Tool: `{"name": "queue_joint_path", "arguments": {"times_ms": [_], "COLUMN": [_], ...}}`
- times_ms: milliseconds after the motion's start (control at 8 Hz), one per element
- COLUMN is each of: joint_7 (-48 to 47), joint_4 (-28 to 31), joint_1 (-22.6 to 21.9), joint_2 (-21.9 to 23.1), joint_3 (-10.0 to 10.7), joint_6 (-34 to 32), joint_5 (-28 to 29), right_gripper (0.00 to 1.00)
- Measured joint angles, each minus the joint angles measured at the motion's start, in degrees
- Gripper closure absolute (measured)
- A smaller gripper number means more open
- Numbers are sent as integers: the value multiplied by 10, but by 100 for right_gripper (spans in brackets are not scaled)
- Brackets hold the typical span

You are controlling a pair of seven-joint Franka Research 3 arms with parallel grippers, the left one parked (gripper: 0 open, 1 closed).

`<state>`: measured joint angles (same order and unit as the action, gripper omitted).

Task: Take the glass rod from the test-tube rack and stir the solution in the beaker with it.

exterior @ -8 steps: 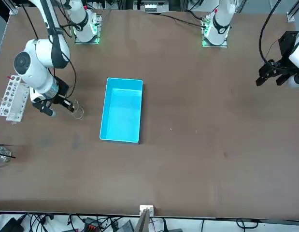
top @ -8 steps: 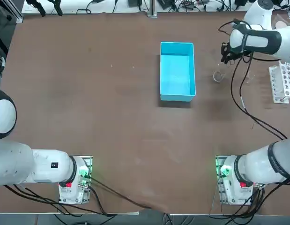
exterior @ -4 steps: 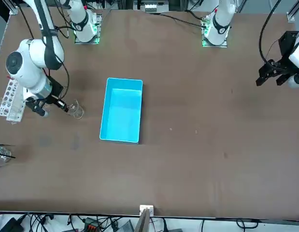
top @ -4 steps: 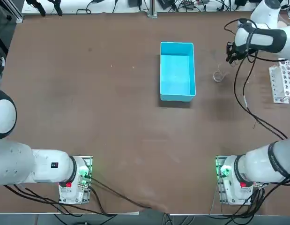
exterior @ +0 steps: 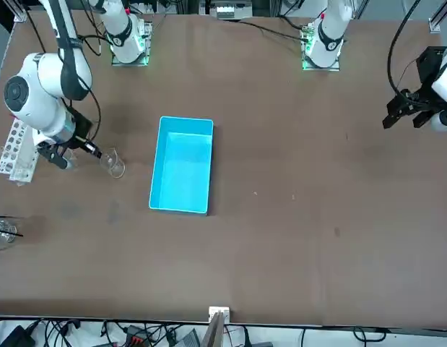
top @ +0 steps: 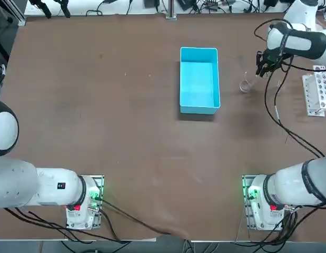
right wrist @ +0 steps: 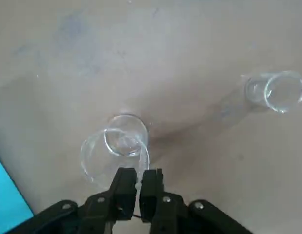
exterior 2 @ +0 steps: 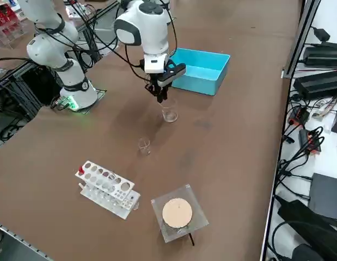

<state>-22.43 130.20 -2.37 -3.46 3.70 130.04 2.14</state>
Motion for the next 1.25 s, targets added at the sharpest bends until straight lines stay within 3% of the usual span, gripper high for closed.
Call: {"name": "queue_joint_path", "arguments": {"times_ms": [750,1250], "joint_7": [-82,-93], "joint_4": [2,-7], "joint_1": [-47,-43], "joint_2": [-16,-31], "joint_3": [-9,-2], "joint_6": [41,88], "joint_5": [0,-1], "right_gripper": [91,92]}}
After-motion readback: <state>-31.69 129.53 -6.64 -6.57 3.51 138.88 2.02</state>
